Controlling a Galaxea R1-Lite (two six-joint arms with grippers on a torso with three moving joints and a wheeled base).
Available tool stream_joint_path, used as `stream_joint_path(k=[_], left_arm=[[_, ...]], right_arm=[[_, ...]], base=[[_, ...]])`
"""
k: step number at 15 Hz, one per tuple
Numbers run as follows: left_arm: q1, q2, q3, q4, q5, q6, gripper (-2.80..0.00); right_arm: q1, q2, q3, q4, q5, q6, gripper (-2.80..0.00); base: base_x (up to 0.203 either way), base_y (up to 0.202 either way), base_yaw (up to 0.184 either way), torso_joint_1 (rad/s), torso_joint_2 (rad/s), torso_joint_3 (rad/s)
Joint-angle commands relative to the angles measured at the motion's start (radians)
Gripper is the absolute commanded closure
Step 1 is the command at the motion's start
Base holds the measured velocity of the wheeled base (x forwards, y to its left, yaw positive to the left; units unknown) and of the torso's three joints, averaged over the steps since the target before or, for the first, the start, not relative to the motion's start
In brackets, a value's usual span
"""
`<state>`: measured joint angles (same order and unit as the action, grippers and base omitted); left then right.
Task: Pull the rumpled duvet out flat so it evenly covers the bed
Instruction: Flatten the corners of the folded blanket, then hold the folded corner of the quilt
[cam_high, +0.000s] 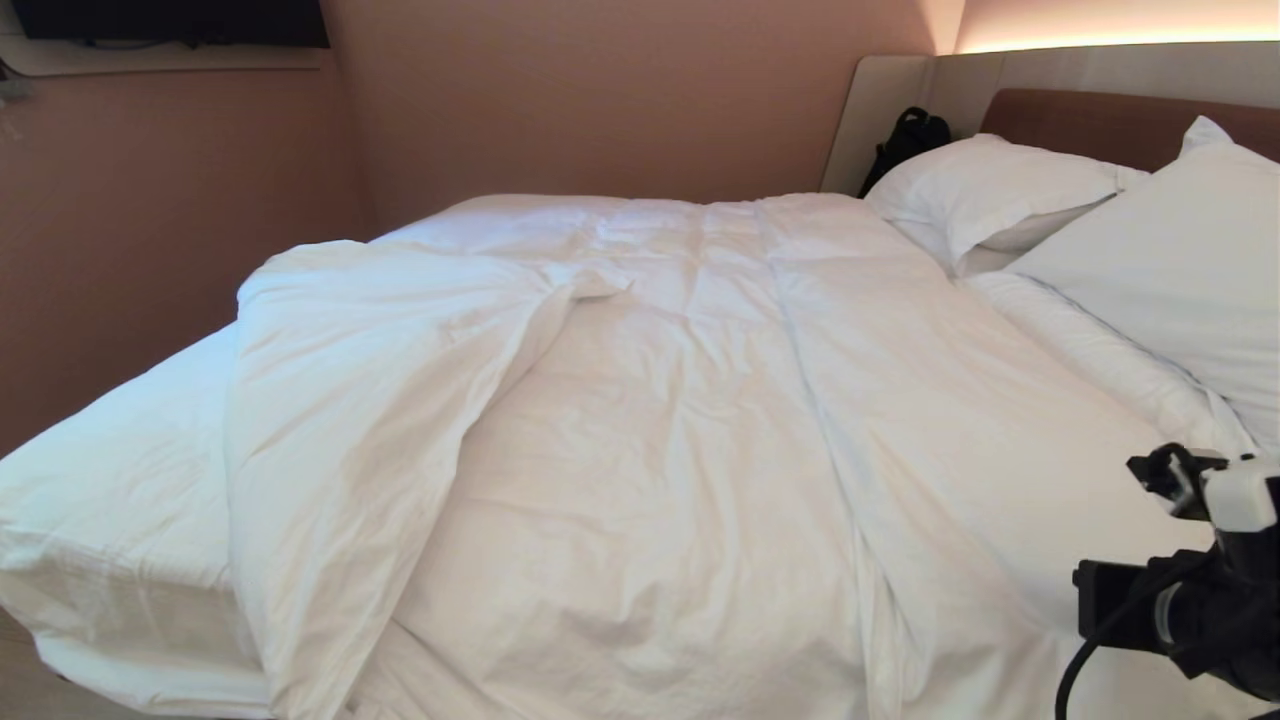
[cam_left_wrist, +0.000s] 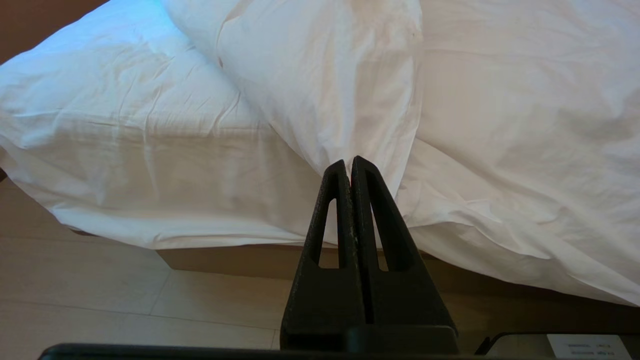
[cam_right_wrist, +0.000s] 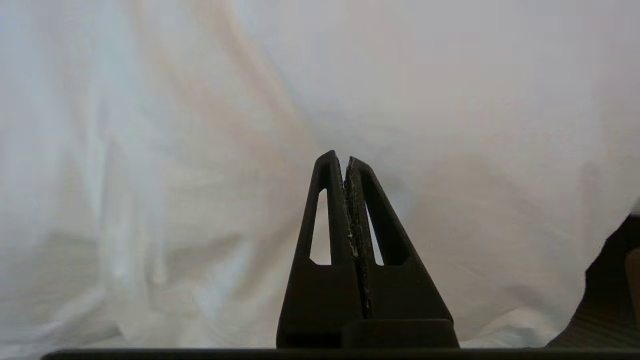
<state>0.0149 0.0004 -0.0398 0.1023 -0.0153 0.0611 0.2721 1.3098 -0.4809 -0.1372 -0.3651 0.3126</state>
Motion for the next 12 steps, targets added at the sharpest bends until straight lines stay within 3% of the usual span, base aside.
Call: stream_joint_path(k=[1, 5, 12], left_arm=[[0.000, 0.001, 0.000, -0.001, 0.000, 0.000, 0.00], [0.000, 0.001, 0.000, 0.000, 0.000, 0.000, 0.00], [0.000, 0.001, 0.000, -0.001, 0.000, 0.000, 0.00]], right_arm=[[-0.019, -0.081, -0.045, 0.211, -0.006, 0.000, 0.00], [-0.093, -0.020, -0.041, 0.211, 0.001, 0.006, 0.00], [-0.246, 0.075, -0.055, 0.200, 0.098, -0.006, 0.00]], base=[[0.000, 0.000, 0.000, 0.000, 0.00, 0.000], [0.000, 0.000, 0.000, 0.000, 0.00, 0.000], [0.000, 0.000, 0.000, 0.000, 0.00, 0.000]])
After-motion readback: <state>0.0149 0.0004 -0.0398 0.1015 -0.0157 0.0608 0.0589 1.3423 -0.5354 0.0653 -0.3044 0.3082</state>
